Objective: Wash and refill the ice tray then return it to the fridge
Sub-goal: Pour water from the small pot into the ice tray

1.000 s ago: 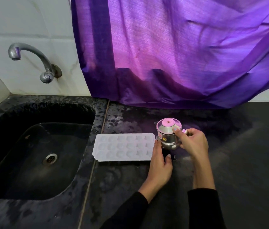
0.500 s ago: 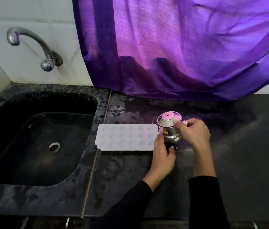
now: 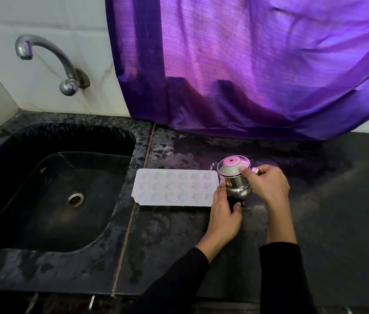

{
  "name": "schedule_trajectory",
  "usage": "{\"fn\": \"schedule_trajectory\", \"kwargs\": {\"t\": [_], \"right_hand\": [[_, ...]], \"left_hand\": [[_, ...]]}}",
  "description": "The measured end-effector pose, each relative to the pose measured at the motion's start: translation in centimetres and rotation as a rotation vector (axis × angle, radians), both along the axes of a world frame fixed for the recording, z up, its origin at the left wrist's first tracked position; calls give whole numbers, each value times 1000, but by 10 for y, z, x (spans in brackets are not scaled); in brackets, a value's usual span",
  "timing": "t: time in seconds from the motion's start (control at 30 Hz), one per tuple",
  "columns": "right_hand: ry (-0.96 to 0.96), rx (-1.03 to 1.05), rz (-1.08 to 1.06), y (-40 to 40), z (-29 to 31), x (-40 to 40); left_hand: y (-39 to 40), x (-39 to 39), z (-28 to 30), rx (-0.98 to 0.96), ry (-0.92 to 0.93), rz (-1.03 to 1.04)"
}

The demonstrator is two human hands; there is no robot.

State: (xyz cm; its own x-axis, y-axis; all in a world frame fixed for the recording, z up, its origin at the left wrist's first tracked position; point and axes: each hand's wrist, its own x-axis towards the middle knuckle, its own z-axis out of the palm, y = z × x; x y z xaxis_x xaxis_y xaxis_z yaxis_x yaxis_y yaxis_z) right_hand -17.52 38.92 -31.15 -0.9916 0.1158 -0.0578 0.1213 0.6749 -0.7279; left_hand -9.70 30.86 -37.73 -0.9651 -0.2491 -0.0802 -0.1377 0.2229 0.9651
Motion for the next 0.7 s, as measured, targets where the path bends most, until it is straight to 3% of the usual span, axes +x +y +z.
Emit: {"fn": "schedule_trajectory", "kwargs": {"t": [0.37,0.7], "right_hand": [[-5,-45,-41,2,0,5],[6,-232,-71,-7,1,10]], "left_hand": [[0,3,2,-14,13,-7],[-15,8,12,-90,47,-14]]}}
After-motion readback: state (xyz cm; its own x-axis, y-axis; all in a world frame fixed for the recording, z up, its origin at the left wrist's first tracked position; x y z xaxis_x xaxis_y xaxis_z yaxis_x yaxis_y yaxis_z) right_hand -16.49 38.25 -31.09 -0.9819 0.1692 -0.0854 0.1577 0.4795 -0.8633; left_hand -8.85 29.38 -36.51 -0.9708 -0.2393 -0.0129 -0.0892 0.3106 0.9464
